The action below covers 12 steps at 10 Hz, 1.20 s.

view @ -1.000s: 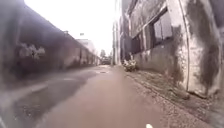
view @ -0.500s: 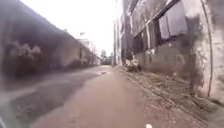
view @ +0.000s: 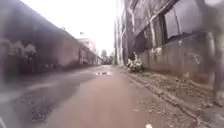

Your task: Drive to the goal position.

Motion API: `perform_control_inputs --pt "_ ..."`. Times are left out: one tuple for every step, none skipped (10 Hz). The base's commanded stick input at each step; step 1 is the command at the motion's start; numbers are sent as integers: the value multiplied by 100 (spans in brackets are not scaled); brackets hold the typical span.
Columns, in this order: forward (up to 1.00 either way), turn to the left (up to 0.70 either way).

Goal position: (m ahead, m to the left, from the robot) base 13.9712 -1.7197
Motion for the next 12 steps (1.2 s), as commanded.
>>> perform_control_inputs --pt "100 0" --pt "100 0" --pt "100 0" --pt "100 0" --pt "100 0" --pt "100 0" --pt "100 0" --pt "100 0" --pt "100 0" --pt "100 0" --pt "100 0" --pt "100 0"
